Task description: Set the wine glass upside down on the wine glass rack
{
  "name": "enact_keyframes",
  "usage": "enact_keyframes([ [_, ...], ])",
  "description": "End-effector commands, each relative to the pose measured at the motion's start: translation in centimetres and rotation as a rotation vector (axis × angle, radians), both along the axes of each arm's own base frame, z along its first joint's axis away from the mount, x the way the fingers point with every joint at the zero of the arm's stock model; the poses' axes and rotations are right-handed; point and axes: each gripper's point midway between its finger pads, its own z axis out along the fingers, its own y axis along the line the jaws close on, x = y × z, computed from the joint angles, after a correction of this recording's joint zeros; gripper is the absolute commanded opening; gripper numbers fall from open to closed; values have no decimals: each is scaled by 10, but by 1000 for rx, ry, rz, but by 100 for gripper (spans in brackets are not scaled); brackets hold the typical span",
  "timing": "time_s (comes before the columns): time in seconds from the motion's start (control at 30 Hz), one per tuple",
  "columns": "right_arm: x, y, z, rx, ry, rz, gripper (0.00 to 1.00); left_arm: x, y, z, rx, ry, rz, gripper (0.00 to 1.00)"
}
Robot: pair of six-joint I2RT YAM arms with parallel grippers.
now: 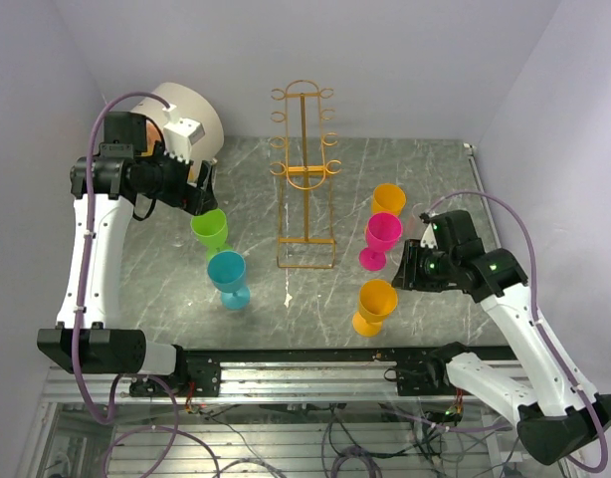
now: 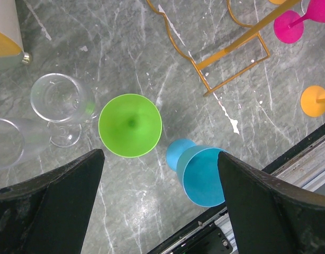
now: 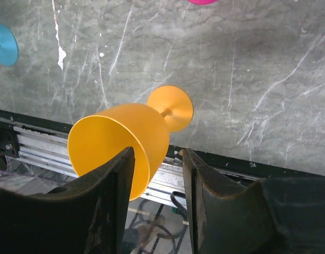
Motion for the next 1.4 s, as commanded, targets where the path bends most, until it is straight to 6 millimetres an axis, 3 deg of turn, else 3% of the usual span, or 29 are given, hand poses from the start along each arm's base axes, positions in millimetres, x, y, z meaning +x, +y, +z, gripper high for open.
enact_keyframes([
  [0.0,-3,0,1,1,6,1,40,-1,-3,7,-5,-34,-4,100],
  [0.1,-2,1,-1,-1,9,0,35,0,-2,5,-3,-33,1,100],
  [0.6,4,18,-8,28,35,47,35,4,2,1,13,-37,21,100],
  [0.77,0,20,-21,4,69,53,34,4,2,3,13,-43,20,100],
  [1.0,1,15,-26,-36,70,37,24,5,2,2,15,-41,21,100],
  [1.17,1,13,-27,-58,77,27,0,5,3,1,18,-43,25,99],
  [1.33,-1,10,-28,-96,92,28,0,12,13,2,59,-60,80,99],
  [1.37,2,10,-21,-96,77,27,0,13,16,3,69,-62,98,98],
])
